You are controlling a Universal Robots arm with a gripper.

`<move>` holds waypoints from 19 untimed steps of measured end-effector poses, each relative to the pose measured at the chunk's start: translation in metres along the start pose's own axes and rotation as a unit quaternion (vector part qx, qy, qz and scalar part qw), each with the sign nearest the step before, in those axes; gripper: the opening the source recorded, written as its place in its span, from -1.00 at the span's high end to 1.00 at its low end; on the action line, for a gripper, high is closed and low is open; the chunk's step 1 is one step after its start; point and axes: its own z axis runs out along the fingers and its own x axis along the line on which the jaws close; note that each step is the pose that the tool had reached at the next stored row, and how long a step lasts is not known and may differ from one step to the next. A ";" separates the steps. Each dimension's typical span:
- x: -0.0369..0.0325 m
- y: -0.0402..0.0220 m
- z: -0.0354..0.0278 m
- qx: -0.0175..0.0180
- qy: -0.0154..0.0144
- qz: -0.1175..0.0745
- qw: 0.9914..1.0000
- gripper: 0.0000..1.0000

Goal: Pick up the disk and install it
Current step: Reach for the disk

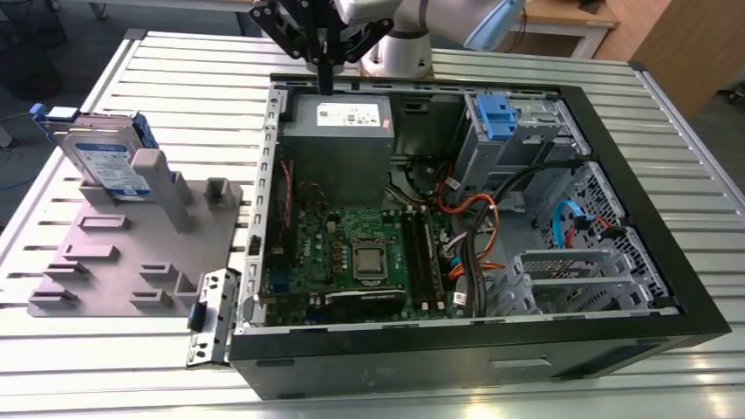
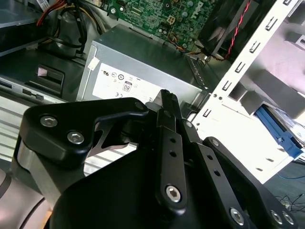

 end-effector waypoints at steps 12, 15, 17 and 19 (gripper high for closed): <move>0.0155 -0.0012 -0.0004 0.000 0.000 0.000 1.000 0.79; 0.0195 -0.0015 -0.0005 0.000 0.000 0.000 1.000 0.79; 0.0222 -0.0017 -0.0006 0.000 0.000 0.000 1.000 0.79; 0.0249 -0.0019 -0.0007 0.000 0.000 0.000 1.000 0.79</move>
